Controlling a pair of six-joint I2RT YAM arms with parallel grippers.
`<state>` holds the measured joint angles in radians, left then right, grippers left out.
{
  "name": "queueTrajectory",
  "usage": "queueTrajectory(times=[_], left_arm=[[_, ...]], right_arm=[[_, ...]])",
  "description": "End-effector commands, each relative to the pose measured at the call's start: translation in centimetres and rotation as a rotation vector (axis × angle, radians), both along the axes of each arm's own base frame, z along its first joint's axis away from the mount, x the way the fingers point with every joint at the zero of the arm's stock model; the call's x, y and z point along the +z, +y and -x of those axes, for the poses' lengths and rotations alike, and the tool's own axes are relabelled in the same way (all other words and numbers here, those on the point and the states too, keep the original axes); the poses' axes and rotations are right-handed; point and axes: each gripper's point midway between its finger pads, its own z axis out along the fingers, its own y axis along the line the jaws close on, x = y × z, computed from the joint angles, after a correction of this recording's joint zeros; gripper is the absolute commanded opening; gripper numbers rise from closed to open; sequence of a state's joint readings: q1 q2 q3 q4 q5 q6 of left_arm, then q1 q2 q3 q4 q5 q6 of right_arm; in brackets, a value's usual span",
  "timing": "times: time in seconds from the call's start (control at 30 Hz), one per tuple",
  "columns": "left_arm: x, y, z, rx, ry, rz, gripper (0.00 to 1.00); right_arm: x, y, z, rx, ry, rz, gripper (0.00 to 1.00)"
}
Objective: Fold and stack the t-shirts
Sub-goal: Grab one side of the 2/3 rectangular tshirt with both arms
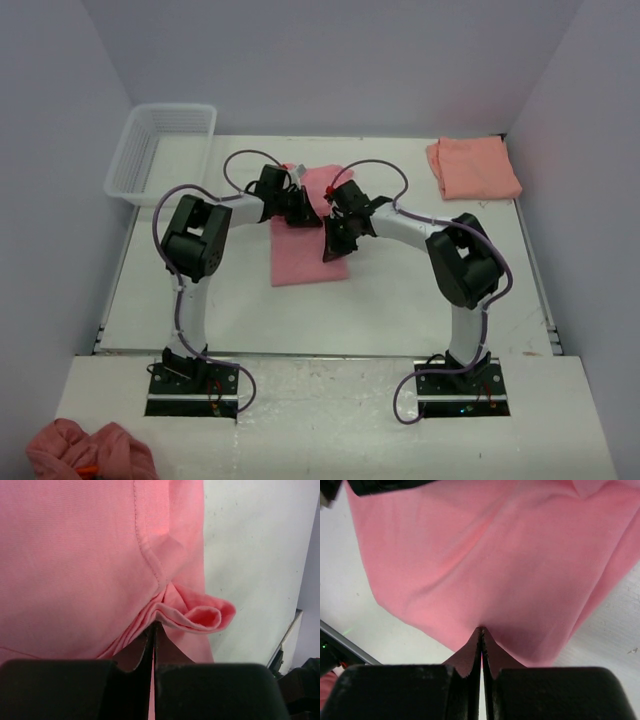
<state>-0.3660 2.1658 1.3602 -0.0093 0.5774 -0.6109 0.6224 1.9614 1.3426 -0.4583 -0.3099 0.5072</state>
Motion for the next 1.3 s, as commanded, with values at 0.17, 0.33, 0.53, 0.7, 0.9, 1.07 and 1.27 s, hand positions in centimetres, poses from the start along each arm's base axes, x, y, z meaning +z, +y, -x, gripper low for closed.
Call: queueTrajectory(times=[0.17, 0.33, 0.53, 0.7, 0.9, 1.07, 1.27], left_arm=[[2.6, -0.9, -1.8, -0.026, -0.069, 0.094, 0.00], [2.1, -0.5, -0.6, -0.020, -0.041, 0.079, 0.00], [0.5, 1.4, 2.3, 0.007, 0.001, 0.006, 0.00], [-0.2, 2.8, 4.8, 0.017, 0.013, -0.039, 0.00], [-0.6, 3.5, 7.1, 0.025, 0.024, -0.055, 0.00], [-1.0, 3.0, 8.4, 0.006, 0.028, -0.064, 0.00], [-0.7, 1.5, 9.3, -0.023, 0.013, -0.070, 0.00]], right_arm=[[-2.7, -0.2, 2.3, -0.048, 0.052, 0.094, 0.00], [-4.2, -0.6, 3.5, -0.081, 0.080, 0.151, 0.00], [-4.6, -1.1, 4.7, -0.122, 0.096, 0.164, 0.00], [-4.8, -2.3, 6.6, -0.173, 0.107, 0.195, 0.00], [-6.3, -3.8, 9.6, -0.207, 0.152, 0.207, 0.00], [-7.3, -4.6, 11.9, -0.213, 0.177, 0.209, 0.00], [-7.3, -4.8, 14.7, -0.201, 0.179, 0.209, 0.00]])
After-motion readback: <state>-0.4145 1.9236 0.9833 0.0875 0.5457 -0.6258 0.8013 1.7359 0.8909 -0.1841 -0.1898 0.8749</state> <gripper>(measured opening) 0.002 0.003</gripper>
